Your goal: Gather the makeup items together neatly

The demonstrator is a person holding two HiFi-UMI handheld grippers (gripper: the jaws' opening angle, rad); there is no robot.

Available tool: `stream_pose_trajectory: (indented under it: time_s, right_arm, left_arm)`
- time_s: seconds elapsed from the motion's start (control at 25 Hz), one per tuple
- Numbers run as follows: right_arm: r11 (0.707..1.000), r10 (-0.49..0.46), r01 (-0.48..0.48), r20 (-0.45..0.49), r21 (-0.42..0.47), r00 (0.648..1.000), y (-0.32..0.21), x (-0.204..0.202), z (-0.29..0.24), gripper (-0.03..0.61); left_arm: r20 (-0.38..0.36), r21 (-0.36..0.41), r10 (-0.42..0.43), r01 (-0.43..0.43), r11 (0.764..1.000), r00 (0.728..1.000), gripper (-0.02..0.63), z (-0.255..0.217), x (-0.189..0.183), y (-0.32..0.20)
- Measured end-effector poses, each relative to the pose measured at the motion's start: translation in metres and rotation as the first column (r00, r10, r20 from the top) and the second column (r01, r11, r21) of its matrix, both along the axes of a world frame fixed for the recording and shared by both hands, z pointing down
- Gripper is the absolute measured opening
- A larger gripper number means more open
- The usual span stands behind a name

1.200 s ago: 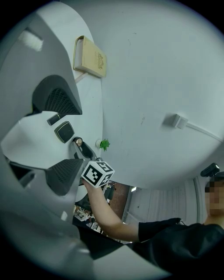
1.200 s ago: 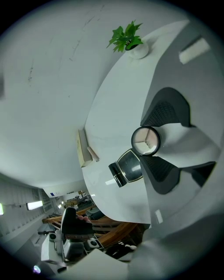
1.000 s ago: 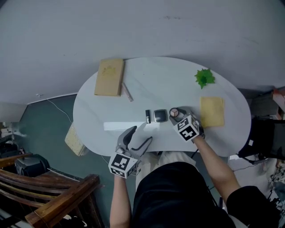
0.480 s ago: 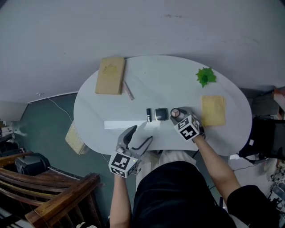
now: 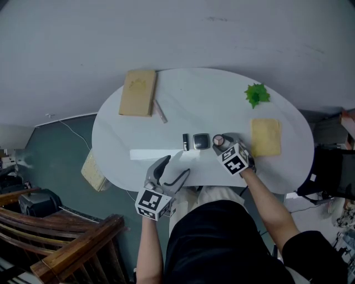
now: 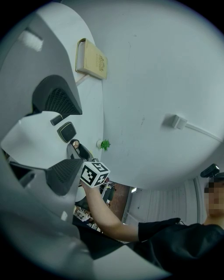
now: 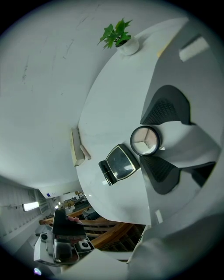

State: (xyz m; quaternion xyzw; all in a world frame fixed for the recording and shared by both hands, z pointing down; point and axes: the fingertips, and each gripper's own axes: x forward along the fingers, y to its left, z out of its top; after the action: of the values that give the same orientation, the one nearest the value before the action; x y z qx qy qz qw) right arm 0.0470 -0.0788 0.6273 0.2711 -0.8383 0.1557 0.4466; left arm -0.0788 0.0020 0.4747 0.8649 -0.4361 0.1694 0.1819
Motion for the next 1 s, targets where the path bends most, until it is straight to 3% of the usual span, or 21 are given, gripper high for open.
stream_pose_trajectory:
  time_s: [0.68,1.0]
  right_arm:
    - [0.998,0.057,-0.059,0.073,0.027,0.996,0.011,0.009,-0.036,0.224]
    - [0.988,0.138,-0.144,0.099,0.055,0.985,0.012,0.007,-0.070,0.222]
  left_arm:
    - [-0.063,-0.011,-0.046,0.046,0.999,0.997,0.310,0.009,-0.011,-0.018]
    - [-0.016,-0.029,-0.149,0.149,0.988,0.989,0.307,0.028,-0.043,-0.057]
